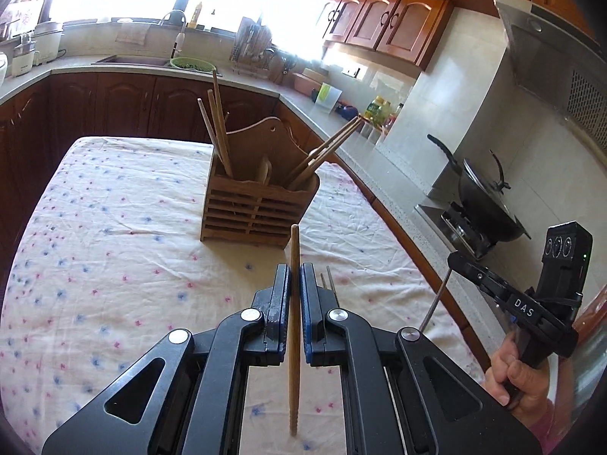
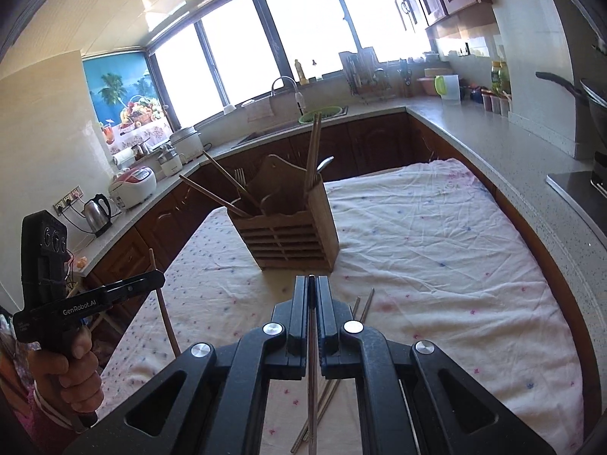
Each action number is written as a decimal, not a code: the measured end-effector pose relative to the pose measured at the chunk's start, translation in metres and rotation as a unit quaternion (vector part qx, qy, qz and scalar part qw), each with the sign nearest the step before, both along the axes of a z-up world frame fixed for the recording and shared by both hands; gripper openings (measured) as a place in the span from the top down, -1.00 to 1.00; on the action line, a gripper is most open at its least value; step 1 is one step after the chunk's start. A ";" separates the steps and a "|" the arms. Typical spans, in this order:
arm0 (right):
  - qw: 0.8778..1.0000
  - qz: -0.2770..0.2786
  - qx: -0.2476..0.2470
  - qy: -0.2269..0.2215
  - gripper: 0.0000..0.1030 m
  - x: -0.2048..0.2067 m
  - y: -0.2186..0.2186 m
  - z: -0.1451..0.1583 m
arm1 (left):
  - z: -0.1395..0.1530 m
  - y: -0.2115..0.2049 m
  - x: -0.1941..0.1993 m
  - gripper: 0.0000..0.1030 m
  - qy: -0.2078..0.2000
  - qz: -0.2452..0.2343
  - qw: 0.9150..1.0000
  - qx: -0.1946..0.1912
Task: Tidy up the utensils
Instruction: 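Carry both chopsticks over the holder and open both tools to drop them in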
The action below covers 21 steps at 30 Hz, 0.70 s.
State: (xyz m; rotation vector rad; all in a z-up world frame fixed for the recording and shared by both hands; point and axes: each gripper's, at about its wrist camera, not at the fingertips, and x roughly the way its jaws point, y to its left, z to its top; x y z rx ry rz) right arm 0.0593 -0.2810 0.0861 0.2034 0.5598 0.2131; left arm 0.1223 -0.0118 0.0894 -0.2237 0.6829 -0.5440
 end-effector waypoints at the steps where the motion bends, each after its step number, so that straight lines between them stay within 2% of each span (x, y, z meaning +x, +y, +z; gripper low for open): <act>1: 1.000 0.002 -0.002 -0.007 0.92 -0.001 0.002 0.005 | 0.003 0.003 -0.002 0.91 -0.004 0.002 1.000 -0.002; 8: 0.999 0.012 -0.001 -0.030 0.92 0.003 0.009 0.023 | 0.018 0.014 -0.006 0.91 -0.027 0.010 0.999 -0.013; 13: 0.999 0.016 -0.005 -0.042 0.92 0.007 0.013 0.032 | 0.025 0.017 -0.006 0.91 -0.043 0.019 0.999 -0.007; 21: 0.998 0.015 -0.009 -0.057 0.92 0.019 0.014 0.041 | 0.037 0.023 0.007 0.91 -0.062 0.041 0.997 -0.010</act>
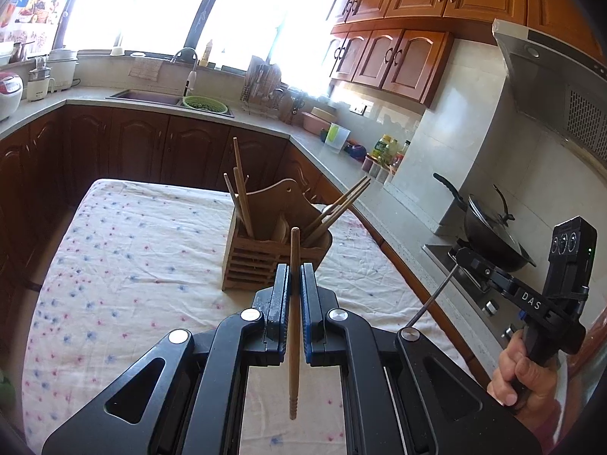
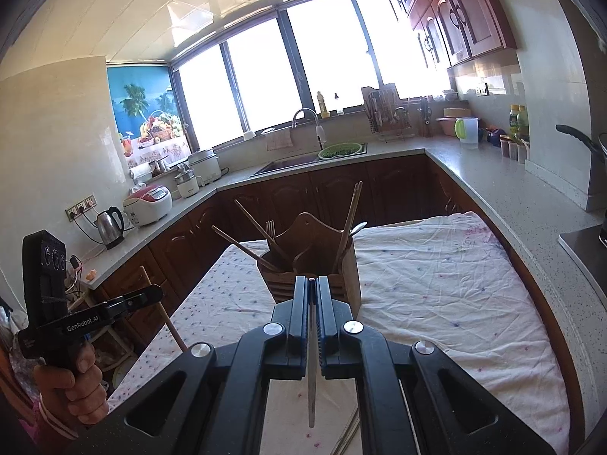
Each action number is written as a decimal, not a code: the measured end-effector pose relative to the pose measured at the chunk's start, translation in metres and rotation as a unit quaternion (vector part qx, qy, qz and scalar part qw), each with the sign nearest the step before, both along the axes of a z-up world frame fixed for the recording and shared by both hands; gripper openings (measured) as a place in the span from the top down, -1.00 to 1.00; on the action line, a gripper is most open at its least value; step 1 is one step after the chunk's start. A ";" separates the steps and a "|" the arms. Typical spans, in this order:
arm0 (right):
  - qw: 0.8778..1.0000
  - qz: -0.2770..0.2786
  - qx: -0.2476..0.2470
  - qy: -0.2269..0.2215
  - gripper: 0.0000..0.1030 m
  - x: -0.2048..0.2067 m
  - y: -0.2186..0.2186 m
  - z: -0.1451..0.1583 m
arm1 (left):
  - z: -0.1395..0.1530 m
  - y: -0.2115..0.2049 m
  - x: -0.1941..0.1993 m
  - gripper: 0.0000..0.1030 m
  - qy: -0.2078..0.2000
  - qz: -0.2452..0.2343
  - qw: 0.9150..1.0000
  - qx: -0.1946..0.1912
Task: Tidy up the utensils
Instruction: 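Carry both chopsticks over the holder and open both tools to drop them in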
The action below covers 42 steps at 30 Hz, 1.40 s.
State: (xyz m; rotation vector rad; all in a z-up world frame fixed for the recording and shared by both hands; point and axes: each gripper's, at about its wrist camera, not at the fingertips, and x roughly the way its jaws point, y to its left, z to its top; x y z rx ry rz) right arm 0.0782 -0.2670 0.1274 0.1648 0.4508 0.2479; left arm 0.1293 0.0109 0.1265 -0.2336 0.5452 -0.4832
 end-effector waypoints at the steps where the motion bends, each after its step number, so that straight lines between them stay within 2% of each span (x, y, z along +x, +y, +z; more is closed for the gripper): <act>1: 1.000 0.000 0.000 -0.002 0.92 0.002 0.000 0.001 | 0.003 0.000 0.002 0.91 -0.004 0.003 1.000 0.001; 8: 1.000 -0.008 0.005 -0.024 0.92 0.020 0.000 0.015 | 0.031 -0.002 0.021 0.91 -0.047 0.023 0.999 -0.005; 13: 0.998 -0.014 0.007 -0.058 0.92 0.040 0.005 0.037 | 0.058 -0.006 0.047 0.91 -0.079 0.044 0.996 -0.016; 18: 0.995 -0.036 0.002 -0.098 0.92 0.066 0.012 0.061 | 0.085 -0.016 0.068 0.91 -0.121 0.064 0.990 -0.018; 22: 0.991 -0.053 0.008 -0.121 0.92 0.087 0.013 0.069 | 0.092 -0.025 0.088 0.91 -0.149 0.098 0.984 -0.003; 27: 0.989 -0.064 0.011 -0.132 0.92 0.112 0.015 0.066 | 0.080 -0.037 0.119 0.91 -0.146 0.131 0.981 0.011; 33: 0.989 -0.073 0.010 -0.125 0.92 0.132 0.018 0.040 | 0.040 -0.046 0.141 0.91 -0.123 0.155 0.980 0.016; 42: 0.993 -0.083 0.015 -0.085 0.92 0.146 0.009 -0.011 | -0.003 -0.054 0.142 0.90 -0.092 0.139 0.985 0.039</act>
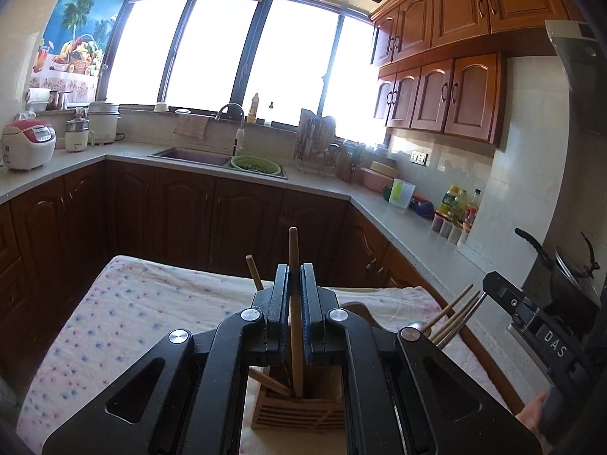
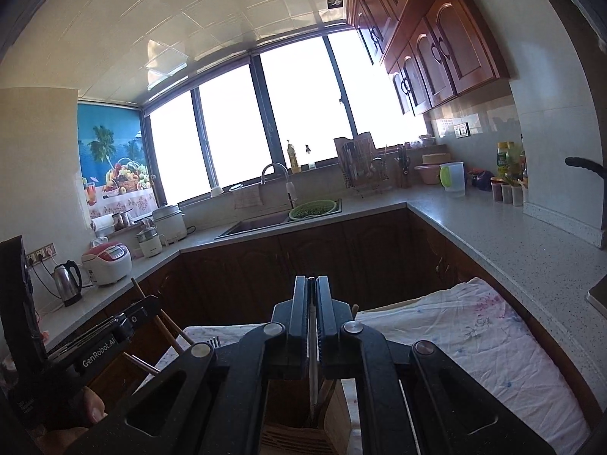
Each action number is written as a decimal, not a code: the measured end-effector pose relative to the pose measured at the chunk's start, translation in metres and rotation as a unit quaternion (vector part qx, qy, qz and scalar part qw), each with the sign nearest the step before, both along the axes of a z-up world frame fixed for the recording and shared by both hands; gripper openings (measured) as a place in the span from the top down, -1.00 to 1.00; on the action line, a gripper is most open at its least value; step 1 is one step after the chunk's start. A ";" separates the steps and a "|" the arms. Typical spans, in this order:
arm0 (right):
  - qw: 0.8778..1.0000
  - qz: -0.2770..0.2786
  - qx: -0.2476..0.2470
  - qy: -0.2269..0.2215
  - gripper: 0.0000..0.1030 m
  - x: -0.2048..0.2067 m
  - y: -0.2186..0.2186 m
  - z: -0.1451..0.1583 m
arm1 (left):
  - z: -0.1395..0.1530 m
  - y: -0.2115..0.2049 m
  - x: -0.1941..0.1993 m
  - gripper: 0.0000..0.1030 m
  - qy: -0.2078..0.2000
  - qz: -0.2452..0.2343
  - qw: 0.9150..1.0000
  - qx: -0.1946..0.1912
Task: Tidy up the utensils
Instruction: 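Carry both chopsticks over the holder and open both tools to drop them in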
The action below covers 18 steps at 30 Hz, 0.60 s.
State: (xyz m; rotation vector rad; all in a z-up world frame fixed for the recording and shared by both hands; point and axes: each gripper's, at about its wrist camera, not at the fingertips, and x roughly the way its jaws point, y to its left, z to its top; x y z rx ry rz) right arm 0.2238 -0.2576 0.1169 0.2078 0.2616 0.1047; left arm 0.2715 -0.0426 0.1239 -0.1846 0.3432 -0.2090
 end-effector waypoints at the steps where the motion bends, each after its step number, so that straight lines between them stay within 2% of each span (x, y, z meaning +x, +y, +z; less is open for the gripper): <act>1: 1.000 -0.002 0.002 0.007 0.92 0.001 -0.002 -0.004 | -0.003 0.000 -0.001 0.90 0.003 -0.001 1.000 0.002; 6: 0.999 -0.005 0.003 0.034 0.91 0.004 -0.006 -0.019 | -0.018 0.000 0.002 0.88 0.024 -0.010 1.000 0.012; 8: 0.999 -0.001 -0.001 0.047 0.91 0.007 -0.004 -0.023 | -0.021 -0.001 0.000 0.88 0.018 -0.008 1.000 0.022; 18: 0.998 -0.002 0.001 0.056 0.90 0.007 -0.005 -0.020 | -0.018 -0.002 0.001 0.87 0.022 -0.015 0.999 0.028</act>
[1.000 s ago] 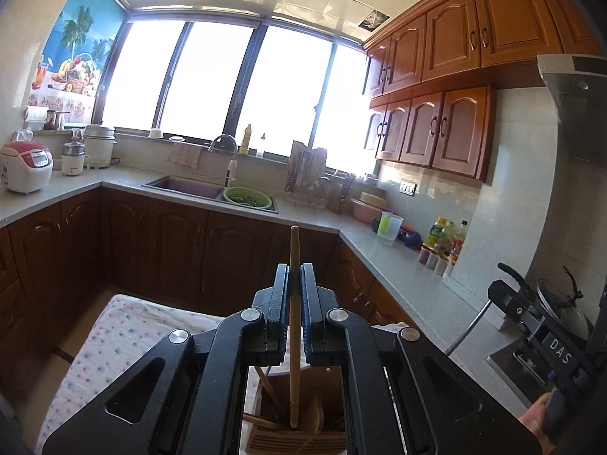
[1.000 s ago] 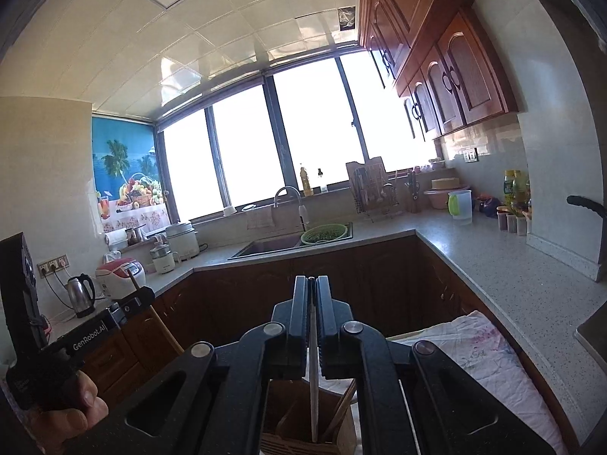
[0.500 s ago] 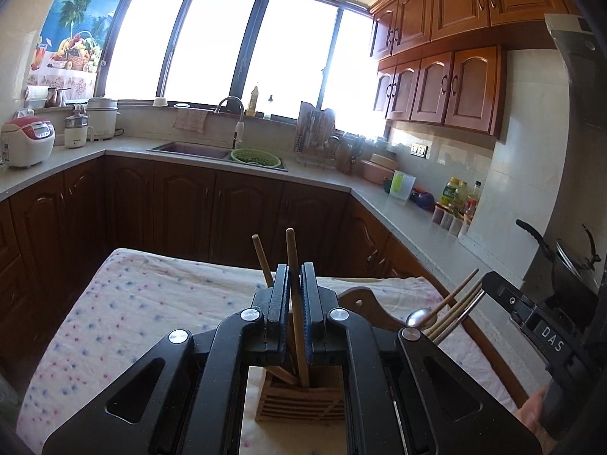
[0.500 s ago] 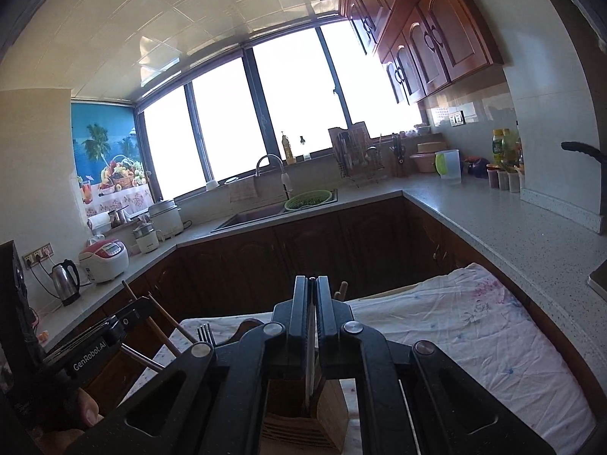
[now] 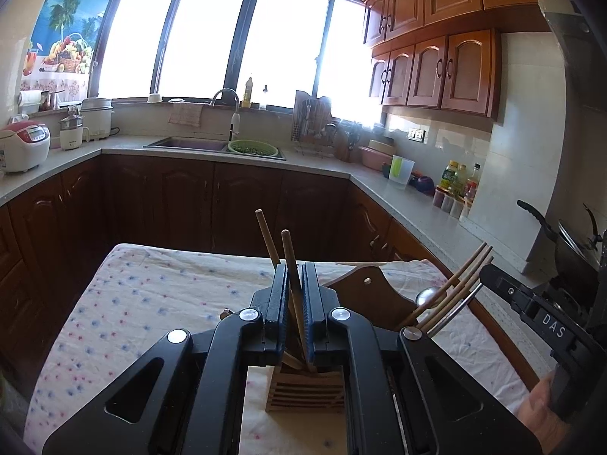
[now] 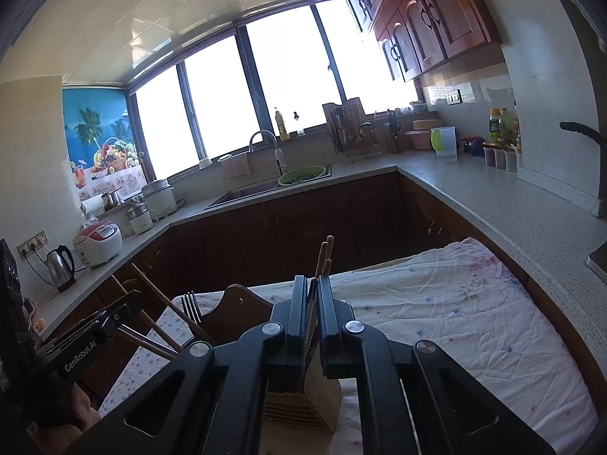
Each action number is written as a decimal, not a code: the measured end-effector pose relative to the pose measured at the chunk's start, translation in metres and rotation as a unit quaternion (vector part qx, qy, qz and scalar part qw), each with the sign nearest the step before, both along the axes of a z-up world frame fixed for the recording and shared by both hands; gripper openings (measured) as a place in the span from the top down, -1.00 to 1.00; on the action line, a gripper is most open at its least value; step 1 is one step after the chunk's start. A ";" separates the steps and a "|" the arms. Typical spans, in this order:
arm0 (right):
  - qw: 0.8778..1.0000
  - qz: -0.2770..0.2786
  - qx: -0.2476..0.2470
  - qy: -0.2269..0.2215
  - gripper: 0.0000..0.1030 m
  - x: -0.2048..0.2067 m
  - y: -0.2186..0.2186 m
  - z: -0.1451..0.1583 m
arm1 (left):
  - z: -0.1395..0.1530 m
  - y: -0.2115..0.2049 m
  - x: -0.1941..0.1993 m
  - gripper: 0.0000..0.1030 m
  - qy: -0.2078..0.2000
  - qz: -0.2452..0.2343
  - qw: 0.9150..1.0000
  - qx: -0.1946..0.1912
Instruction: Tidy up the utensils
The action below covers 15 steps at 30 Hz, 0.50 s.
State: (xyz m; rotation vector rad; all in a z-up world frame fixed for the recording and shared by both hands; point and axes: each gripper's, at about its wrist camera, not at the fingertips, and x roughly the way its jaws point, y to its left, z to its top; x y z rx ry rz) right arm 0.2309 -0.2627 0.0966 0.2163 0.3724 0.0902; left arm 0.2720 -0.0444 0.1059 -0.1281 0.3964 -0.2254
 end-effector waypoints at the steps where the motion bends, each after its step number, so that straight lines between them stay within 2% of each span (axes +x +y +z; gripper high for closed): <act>1: 1.000 0.000 0.003 0.001 0.90 0.000 0.000 0.001 | 0.000 0.000 0.001 0.87 0.001 0.000 1.000 0.000; 5: 1.000 0.003 0.014 0.006 0.79 0.002 -0.004 0.001 | 0.002 0.002 0.002 0.87 0.010 0.001 1.000 -0.005; 6: 1.000 0.003 0.016 0.007 0.70 0.001 -0.005 0.001 | 0.003 0.003 0.001 0.86 0.011 0.001 1.000 -0.007; 7: 1.000 0.004 0.019 0.005 0.51 -0.001 -0.006 0.002 | 0.004 0.004 -0.001 0.83 0.010 0.002 1.000 -0.008; 8: 1.000 0.004 0.021 0.001 0.39 -0.003 -0.007 0.003 | 0.006 0.005 -0.002 0.67 0.010 0.002 1.000 -0.010; 9: 1.000 0.004 0.024 -0.004 0.17 -0.006 -0.008 0.005 | 0.008 0.005 -0.005 0.41 0.009 0.004 1.000 -0.013; 10: 1.000 0.002 0.027 -0.009 0.08 -0.009 -0.010 0.007 | 0.010 0.007 -0.008 0.31 0.005 -0.001 1.000 -0.021; 12: 0.999 -0.001 0.032 -0.017 0.08 -0.017 -0.013 0.012 | 0.016 0.009 -0.017 -0.11 -0.007 0.009 1.000 -0.026; 14: 0.999 -0.003 0.038 -0.023 -0.05 -0.024 -0.017 0.015 | 0.021 0.012 -0.027 -0.26 -0.020 0.019 0.999 -0.028; 15: 0.999 -0.005 0.041 -0.026 -0.21 -0.028 -0.019 0.016 | 0.023 0.013 -0.031 -0.26 -0.023 0.019 0.999 -0.031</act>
